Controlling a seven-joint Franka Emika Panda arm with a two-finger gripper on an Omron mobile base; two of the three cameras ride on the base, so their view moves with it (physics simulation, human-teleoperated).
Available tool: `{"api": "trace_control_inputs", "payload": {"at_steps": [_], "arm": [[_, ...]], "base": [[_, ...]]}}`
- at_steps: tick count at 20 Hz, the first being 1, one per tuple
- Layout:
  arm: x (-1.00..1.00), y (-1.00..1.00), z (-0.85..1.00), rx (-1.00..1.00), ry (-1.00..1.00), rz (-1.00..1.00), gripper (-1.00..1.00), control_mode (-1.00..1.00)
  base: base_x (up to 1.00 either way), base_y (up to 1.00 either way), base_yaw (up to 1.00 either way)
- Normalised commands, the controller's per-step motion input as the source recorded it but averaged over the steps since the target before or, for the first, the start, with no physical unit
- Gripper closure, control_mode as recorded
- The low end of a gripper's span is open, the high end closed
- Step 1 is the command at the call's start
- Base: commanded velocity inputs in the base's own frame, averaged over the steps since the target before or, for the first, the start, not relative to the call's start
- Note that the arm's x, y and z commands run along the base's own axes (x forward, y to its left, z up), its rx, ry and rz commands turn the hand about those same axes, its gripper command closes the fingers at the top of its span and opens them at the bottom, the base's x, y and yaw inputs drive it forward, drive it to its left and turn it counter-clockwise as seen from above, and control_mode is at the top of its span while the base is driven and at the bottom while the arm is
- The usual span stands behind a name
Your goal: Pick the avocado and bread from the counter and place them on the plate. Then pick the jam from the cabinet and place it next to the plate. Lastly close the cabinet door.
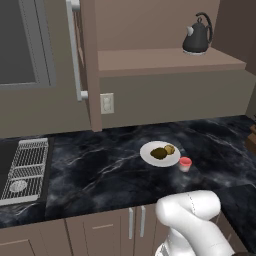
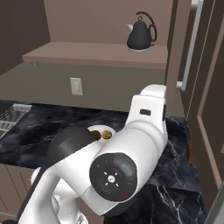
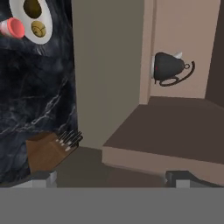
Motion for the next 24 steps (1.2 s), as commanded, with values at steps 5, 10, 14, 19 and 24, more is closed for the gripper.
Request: {"api": "trace_control_inputs", "payload": {"at_steps": [5,10,14,19,24], "arm": [[0.26,0.0,0.0,0.05,0.0,0.0,-1.0,-1.0],[0.27,-0.06,0.0,0.08,0.0,0.0,-1.0,-1.0],[0.05,-0.43,0.01,0.13,0.0,-0.02,-1.0,-1.0],[0.0,-0.25,0.0,0.1,-0.01,-0.03,-1.0,-1.0],[0.0,0.0,0.0,0.04,-0.04,0.0,-1.0,-1.0]], "base": [[0.0,0.0,0.0],[0.0,0.0,0.0],[0.0,0.0,0.0],[0.0,0.0,0.0],[0.0,0.0,0.0]]}}
